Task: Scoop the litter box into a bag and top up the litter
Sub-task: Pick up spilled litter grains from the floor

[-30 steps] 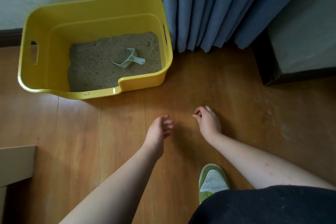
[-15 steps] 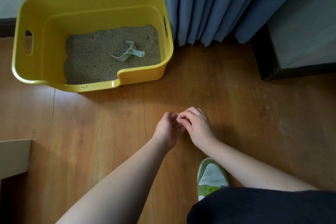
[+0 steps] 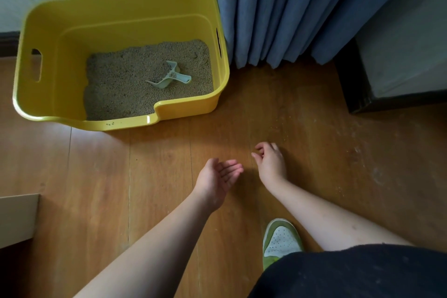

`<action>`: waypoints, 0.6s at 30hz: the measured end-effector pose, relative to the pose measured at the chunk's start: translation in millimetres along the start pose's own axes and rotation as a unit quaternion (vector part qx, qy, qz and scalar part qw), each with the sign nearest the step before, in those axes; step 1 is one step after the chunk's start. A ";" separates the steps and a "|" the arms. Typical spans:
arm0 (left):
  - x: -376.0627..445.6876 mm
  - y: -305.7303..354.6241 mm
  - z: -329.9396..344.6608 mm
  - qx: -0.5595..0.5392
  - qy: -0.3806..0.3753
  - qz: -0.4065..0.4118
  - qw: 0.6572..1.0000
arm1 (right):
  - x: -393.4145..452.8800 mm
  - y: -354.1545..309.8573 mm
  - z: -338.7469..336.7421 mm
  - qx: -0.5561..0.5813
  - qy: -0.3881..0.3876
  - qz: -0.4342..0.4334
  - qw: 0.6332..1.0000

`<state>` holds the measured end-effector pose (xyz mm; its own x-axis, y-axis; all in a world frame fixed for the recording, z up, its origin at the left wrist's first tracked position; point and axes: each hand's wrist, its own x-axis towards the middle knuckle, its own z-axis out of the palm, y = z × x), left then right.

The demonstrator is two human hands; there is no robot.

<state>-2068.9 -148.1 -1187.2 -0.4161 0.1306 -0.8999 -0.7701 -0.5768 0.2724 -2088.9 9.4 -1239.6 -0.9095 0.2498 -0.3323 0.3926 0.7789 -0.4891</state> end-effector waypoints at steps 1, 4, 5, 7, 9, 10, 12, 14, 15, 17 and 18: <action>-0.8 2.1 1.1 -0.002 -0.002 0.001 1.000 | 0.4 -0.3 1.2 -0.008 0.009 -0.005 1.000; -1.6 7.6 3.8 0.001 -0.007 0.010 1.000 | 2.3 -0.3 1.8 -0.020 0.021 -0.019 0.999; -1.8 8.9 5.7 0.002 -0.007 0.013 1.000 | 2.5 0.2 0.5 -0.023 0.021 -0.022 0.999; -1.2 9.9 9.9 0.003 -0.007 0.016 1.000 | 3.2 2.3 -3.0 -0.032 0.017 -0.028 0.999; -0.6 10.4 14.3 0.002 -0.009 0.018 1.000 | 4.8 5.4 -5.3 -0.043 0.004 -0.040 0.998; 0.0 10.1 15.9 0.001 -0.009 0.018 1.000 | 5.9 6.4 -7.0 -0.047 -0.004 -0.046 0.998; 1.8 8.1 17.1 0.000 -0.003 0.021 1.000 | 6.4 6.2 -12.3 -0.036 -0.016 -0.050 0.998; 4.6 4.5 17.1 0.004 0.008 0.021 1.000 | 0.3 2.7 -19.6 0.008 -0.008 -0.060 0.998; 6.2 3.1 17.0 0.008 0.016 0.016 1.000 | -6.1 -1.1 -22.9 0.034 0.002 -0.073 0.997; 8.9 1.5 18.5 0.019 0.028 0.003 0.999 | -23.8 -13.1 -26.5 0.073 0.013 -0.109 0.991; 9.6 1.6 20.7 0.025 0.032 -0.002 0.999 | -32.3 -19.8 -26.6 0.082 0.010 -0.129 0.988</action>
<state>-2084.1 -131.1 -1188.4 -0.3820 0.0806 -0.9206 -0.7958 -0.5352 0.2834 -2070.9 1.2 -1197.7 -0.9840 0.0671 -0.1649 0.1628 0.7143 -0.6806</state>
